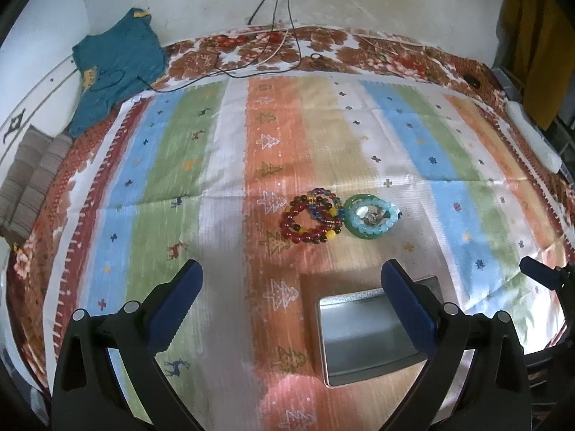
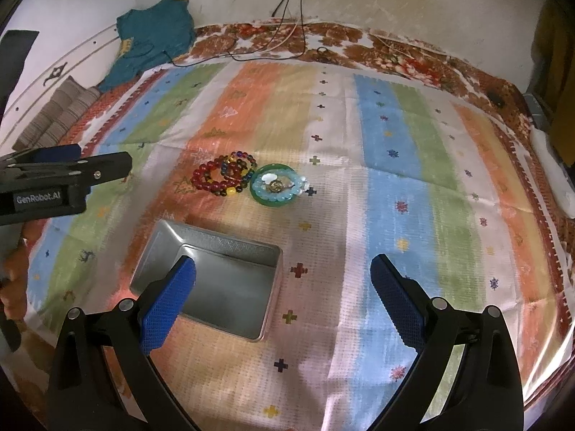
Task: Organize jewelry
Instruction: 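Move both grippers forward past the silver tin toward the bracelets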
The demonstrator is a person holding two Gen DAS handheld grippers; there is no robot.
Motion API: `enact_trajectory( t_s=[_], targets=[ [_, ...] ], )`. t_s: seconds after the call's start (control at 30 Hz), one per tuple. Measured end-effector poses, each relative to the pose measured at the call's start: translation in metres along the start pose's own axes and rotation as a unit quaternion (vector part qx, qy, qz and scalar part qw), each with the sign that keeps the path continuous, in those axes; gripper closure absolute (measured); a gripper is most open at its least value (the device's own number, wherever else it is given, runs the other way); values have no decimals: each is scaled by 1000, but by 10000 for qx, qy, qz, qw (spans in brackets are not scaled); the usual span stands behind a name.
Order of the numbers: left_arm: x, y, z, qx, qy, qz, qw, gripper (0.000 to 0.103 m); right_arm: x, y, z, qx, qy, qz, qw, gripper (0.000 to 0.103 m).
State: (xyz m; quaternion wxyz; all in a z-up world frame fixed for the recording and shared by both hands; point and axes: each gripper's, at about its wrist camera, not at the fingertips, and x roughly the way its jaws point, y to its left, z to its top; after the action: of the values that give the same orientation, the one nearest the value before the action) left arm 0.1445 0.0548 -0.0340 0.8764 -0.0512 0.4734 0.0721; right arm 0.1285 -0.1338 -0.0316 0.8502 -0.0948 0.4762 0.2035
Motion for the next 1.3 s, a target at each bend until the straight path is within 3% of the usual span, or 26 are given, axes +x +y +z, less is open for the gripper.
enact_trajectory(
  t_s=[1.3],
  targets=[
    [97,-9,50,127,720,309,9968,6,82,-13,46,204,752,95,9969,4]
  ],
)
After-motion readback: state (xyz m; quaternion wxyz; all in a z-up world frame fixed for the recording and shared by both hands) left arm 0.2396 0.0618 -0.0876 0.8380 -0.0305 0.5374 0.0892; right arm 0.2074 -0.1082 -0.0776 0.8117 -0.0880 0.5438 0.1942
